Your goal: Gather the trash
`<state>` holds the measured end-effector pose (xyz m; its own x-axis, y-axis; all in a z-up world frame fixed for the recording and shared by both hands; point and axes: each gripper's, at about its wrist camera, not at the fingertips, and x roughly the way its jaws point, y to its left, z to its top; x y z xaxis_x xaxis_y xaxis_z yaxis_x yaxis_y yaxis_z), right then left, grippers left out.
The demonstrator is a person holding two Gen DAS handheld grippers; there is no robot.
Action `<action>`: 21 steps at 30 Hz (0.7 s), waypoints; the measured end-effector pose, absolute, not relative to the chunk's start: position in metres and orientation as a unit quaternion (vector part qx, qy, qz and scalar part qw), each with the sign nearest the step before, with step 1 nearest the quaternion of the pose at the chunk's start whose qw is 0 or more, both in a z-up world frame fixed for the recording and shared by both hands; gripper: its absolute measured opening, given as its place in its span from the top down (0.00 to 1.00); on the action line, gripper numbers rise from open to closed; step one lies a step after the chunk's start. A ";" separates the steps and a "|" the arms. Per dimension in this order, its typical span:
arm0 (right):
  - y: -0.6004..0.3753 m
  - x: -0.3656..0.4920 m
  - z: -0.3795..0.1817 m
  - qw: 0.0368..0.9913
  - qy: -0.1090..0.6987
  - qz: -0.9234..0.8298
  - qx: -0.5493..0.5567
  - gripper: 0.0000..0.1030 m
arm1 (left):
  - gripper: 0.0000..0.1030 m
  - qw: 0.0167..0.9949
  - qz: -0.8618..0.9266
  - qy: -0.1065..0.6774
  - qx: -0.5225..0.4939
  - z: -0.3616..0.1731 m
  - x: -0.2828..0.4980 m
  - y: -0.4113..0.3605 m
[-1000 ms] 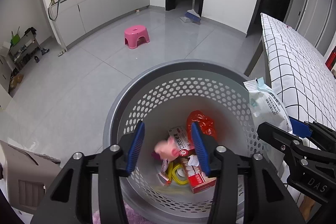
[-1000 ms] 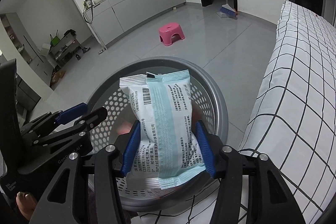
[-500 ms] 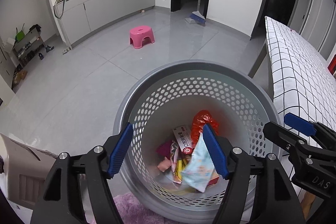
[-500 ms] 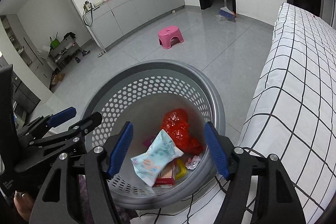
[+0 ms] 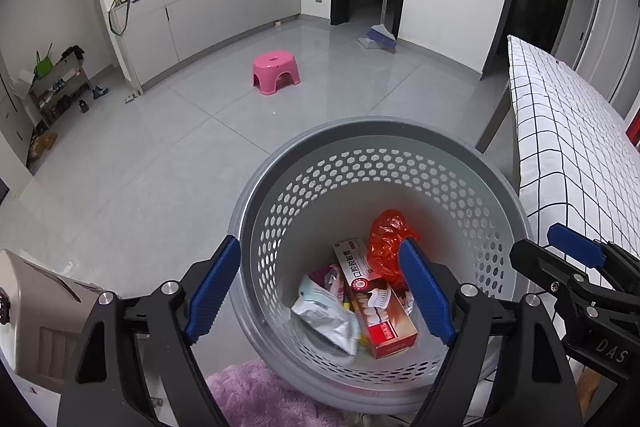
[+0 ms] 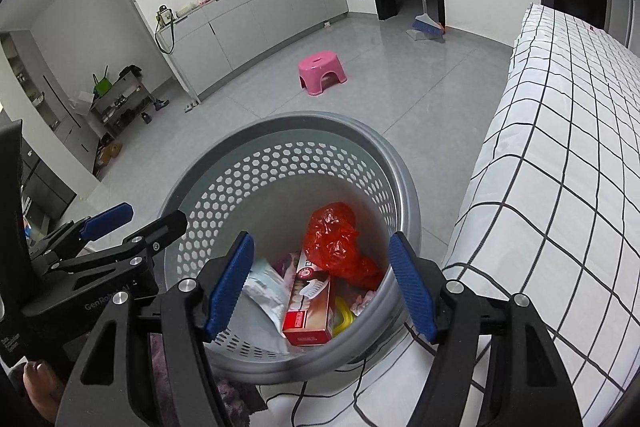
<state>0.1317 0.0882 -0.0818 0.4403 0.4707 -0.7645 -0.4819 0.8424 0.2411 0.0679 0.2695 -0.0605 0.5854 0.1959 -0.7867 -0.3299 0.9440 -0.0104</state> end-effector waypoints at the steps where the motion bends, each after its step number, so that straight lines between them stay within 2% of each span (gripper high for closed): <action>1: 0.088 0.131 -0.081 0.849 0.448 0.280 -0.006 0.35 | 0.21 0.887 0.149 0.430 -0.078 -0.060 0.067 0.269; 6: 0.086 0.124 -0.076 0.852 0.445 0.277 -0.004 0.35 | 0.15 0.888 0.149 0.428 -0.077 -0.056 0.063 0.267; 21: 0.075 0.113 -0.064 0.859 0.435 0.268 0.003 0.35 | 0.09 0.896 0.151 0.412 -0.072 -0.039 0.049 0.260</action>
